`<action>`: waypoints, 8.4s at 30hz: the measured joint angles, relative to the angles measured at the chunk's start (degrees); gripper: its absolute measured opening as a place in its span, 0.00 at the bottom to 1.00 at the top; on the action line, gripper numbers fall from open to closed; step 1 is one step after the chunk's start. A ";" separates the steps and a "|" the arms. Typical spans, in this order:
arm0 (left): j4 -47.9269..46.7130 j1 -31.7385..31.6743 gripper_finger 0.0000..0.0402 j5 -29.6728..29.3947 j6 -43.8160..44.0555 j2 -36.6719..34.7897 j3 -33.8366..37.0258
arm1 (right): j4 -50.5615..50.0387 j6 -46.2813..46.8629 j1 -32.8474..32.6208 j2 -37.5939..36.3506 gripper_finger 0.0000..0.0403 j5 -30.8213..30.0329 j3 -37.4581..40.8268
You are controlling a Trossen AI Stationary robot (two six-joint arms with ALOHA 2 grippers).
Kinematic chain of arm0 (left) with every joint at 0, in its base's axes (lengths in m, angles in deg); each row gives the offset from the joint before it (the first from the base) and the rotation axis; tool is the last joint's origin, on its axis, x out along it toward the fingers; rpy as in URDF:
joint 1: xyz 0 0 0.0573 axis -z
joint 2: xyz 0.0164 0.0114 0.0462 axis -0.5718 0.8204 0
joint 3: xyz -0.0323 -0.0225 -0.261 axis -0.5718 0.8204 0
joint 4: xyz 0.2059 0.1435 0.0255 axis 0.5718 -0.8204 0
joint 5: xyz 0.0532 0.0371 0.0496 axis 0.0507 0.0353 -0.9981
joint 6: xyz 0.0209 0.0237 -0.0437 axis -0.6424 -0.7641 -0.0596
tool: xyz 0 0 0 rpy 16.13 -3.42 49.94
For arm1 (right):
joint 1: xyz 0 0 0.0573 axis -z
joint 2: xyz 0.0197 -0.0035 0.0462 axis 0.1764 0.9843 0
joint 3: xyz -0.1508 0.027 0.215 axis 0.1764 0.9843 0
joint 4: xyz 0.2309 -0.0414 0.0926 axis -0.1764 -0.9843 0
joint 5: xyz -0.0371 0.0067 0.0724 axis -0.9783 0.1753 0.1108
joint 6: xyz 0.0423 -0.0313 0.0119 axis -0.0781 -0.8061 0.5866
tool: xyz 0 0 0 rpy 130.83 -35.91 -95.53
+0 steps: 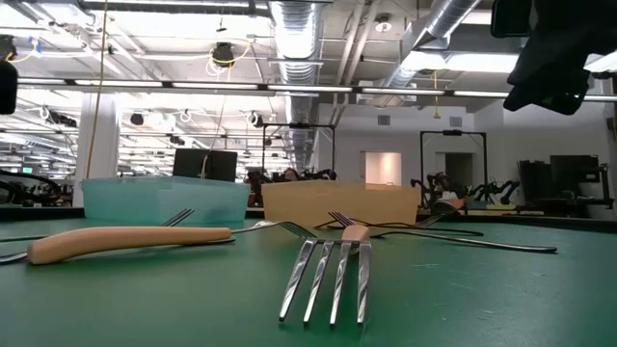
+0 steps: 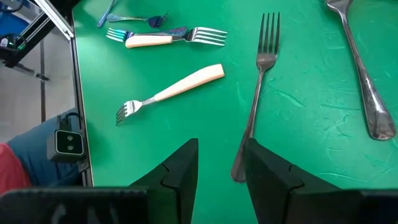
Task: Sort silverware by color (type)
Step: Put the blue fork into the blue bin
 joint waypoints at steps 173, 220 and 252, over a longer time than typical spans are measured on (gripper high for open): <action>103.79 -44.99 0.16 -0.92 -12.52 -0.15 21.16 | 56.52 -52.66 15.77 34.67 0.10 -8.79 -15.58; 24.61 -31.27 0.10 -13.13 11.78 -37.22 16.26 | 45.18 -56.50 33.55 51.90 0.10 1.01 -43.67; 12.76 -27.97 0.06 -13.25 17.25 -37.09 16.29 | 13.08 -45.44 47.00 84.25 0.10 33.10 -95.25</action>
